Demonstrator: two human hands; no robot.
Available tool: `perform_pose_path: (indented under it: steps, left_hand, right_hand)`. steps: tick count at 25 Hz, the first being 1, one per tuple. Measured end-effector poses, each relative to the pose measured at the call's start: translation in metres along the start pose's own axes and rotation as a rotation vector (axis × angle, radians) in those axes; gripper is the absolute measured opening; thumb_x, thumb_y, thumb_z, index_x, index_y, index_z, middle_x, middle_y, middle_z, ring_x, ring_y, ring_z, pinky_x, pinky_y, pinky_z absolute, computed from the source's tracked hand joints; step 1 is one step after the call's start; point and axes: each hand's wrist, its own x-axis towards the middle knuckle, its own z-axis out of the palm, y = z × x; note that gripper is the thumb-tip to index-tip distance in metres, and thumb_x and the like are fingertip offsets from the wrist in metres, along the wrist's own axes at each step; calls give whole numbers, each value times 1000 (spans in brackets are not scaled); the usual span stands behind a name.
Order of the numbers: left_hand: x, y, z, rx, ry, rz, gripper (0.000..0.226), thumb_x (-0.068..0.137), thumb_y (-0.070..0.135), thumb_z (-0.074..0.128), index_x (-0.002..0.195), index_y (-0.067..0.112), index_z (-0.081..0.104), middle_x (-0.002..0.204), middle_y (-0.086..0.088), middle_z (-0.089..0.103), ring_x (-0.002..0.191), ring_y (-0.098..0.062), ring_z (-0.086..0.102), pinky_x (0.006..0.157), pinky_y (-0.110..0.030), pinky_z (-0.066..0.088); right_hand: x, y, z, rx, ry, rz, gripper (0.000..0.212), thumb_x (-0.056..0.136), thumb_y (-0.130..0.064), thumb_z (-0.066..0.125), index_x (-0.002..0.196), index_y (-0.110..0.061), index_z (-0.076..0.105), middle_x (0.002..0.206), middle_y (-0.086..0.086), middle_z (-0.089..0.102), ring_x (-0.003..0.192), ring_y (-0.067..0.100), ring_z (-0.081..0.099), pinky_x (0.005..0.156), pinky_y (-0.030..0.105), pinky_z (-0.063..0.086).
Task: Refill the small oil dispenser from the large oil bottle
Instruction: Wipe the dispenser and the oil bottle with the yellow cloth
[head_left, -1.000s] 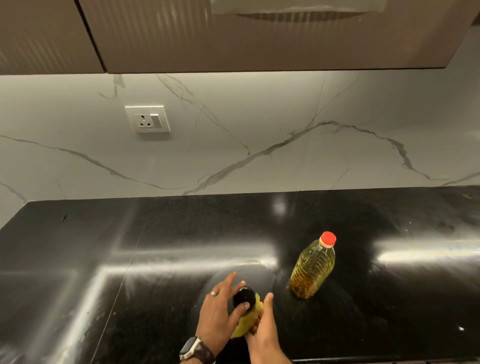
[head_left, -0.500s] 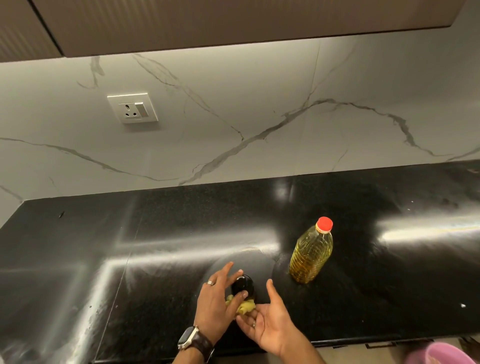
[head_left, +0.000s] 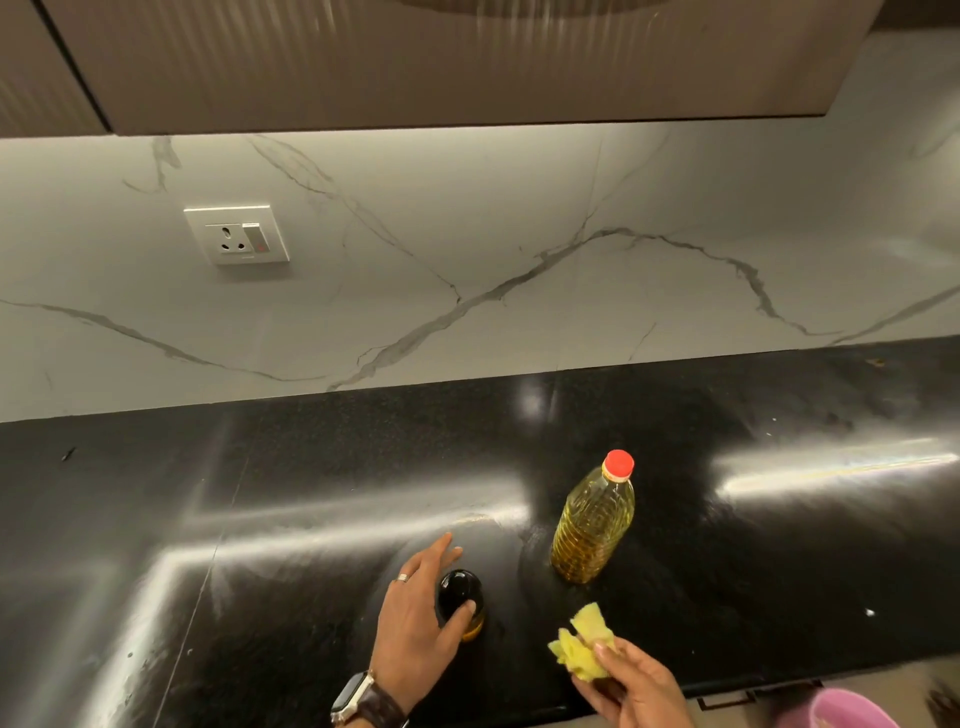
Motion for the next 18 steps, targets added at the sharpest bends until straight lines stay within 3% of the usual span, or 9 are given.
perform_pose_path:
  steps: [4,7,10,13,15,18]
  left_hand:
    - [14,32,-3,-104,88,130,79,84,44,76,146,57,30,140,32,51,134,5,46,111,-21,36]
    - [39,74,4,-195,89,223,65,84,50,72,143,48,44,139,25,58,131,2,52,107,-32,49]
    - [65,119,11,-248,23,260,61,86,50,72,143,41,51,140,26,55,130,6,49,105,-35,51]
    - [90,154,18,-271,-17,285,66,89,38,78,148,38,48,143,22,54,130,5,48,105,-26,49]
    - [100,168,22,-260,-30,300,65,91,30,77,148,40,48,140,20,57,125,6,52,101,-23,51]
    - [110,170,29,-172,-26,340,52,94,24,74,139,44,58,127,19,68,111,3,62,94,-29,57]
  right_hand:
    - [-25,-29,-15,62,40,-143,35,92,25,51,118,3,61,102,25,70,90,36,68,49,38,63]
    - [-48,-62,-8,-4,19,-365,29,98,14,49,117,-3,64,97,18,79,81,31,79,59,36,65]
    - [-66,-95,8,-337,60,-668,25,103,-8,55,120,-20,69,109,-2,79,102,20,75,82,38,62]
    - [-59,-119,22,-619,81,-908,25,101,-17,63,121,-32,67,111,-16,74,107,9,69,87,33,58]
    - [-46,-126,28,-793,128,-1054,28,97,-15,70,121,-29,70,111,-19,72,108,3,67,90,32,60]
    - [-30,-120,35,-1072,215,-1225,43,93,-8,73,132,-24,68,128,-22,63,119,-5,60,105,28,55]
